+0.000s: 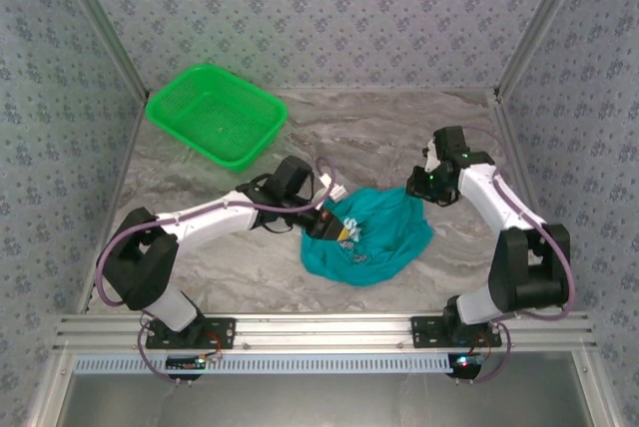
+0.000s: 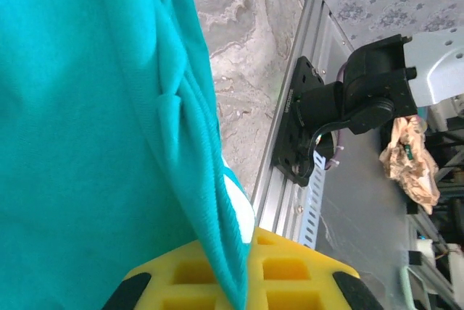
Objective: Fold the inside-out t-shirt
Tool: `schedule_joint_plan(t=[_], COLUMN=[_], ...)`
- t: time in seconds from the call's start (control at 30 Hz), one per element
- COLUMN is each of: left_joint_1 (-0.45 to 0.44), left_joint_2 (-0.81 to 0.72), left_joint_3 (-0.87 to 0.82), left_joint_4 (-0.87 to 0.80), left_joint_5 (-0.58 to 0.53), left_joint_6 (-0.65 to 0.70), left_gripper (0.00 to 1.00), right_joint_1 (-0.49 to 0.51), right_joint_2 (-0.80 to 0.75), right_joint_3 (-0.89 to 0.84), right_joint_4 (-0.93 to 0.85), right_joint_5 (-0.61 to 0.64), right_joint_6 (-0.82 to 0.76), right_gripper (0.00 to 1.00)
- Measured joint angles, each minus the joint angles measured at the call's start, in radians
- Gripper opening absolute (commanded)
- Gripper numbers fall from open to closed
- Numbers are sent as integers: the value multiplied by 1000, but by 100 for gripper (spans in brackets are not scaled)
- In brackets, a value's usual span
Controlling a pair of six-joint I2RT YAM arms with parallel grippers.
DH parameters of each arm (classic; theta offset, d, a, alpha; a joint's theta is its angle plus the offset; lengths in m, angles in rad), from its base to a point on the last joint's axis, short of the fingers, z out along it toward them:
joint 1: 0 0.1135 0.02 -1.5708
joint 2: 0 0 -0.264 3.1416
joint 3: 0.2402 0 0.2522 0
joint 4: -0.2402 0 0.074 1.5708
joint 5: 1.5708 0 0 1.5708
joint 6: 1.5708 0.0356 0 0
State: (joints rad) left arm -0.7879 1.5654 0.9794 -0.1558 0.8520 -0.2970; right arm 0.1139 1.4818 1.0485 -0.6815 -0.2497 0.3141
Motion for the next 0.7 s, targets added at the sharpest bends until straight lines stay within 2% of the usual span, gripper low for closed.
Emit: schedule_joint_plan(t=[0.07,0.17,0.27,0.37,0.47,0.57,0.7], left_joint_1=[5,10,31,51,61,61,61], left_joint_2=[1,0,0,0,0,-1,-8], left_joint_3=[2,12,28,48,65,76,80], left_joint_4=[0,-7,-13,-27,-41,-57,-77], left_joint_5=[15,28,33,36,40,58,72], left_joint_6=[-1,-9,-29,-47,-62,-69,-70], left_gripper=[0,0,0,0,0,0,0], right_joint_1=[32,126,191,234,358,517,570], right_joint_2=[20,-27,-171,-342,-426,-377,-202], right_joint_3=[2,1,-39,-106,-148,-164,-176], right_joint_4=[-2,-22,-26,-37,-48,6,130], right_joint_5=[13,72,107,135,201,221,270], right_joint_6=[3,12,32,63,108,162,217], right_gripper=[38,41,47,46,51,53,51])
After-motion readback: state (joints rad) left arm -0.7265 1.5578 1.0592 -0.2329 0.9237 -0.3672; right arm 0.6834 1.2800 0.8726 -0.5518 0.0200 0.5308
